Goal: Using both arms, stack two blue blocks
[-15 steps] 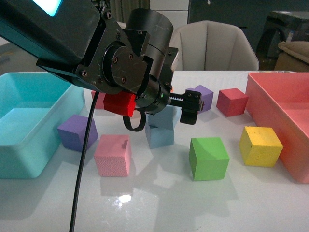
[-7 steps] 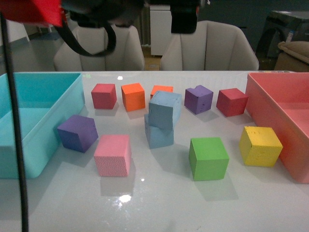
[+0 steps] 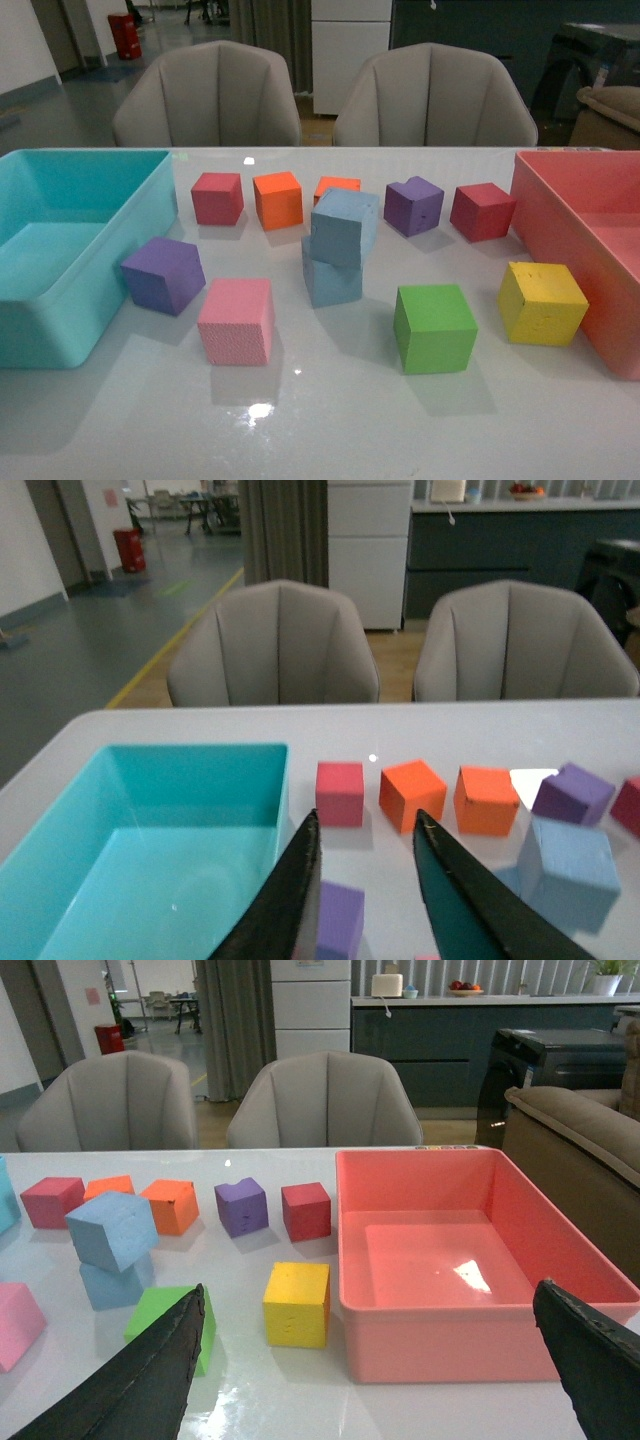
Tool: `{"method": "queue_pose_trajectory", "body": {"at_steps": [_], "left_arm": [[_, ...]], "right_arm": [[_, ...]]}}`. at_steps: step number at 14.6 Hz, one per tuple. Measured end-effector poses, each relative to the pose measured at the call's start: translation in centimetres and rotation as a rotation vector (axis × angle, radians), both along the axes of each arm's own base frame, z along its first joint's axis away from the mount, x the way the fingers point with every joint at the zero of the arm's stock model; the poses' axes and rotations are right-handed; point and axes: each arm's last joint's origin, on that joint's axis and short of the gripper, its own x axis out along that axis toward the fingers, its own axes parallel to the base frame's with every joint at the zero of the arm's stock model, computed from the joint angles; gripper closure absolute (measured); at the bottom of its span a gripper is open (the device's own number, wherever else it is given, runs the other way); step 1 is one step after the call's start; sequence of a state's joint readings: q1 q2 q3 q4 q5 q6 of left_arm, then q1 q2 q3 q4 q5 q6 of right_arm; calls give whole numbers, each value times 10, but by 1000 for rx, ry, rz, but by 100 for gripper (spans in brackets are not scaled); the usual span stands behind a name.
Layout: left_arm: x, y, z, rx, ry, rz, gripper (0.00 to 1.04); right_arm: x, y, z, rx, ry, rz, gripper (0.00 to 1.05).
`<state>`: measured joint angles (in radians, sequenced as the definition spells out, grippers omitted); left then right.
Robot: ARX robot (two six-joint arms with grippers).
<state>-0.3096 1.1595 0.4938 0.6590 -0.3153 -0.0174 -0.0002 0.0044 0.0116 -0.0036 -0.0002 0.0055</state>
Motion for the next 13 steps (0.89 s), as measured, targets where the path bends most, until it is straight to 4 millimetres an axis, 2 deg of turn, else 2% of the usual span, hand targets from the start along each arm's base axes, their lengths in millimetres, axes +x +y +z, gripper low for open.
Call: {"method": "queue_pose_trajectory", "body": {"at_steps": [2,3,6,13], "left_arm": [[-20,17,-18,1,6,-9,97],[-30,25,-20,-2,-18,-1,103],[-54,41,-44,3,11,-5,103],[-89,66,-62,1,0,13,103]], "right_arm": [[0,0,0,0,0,0,6],[0,0,0,0,0,0,6],[0,0,0,0,0,0,6],[0,0,0,0,0,0,6]]}}
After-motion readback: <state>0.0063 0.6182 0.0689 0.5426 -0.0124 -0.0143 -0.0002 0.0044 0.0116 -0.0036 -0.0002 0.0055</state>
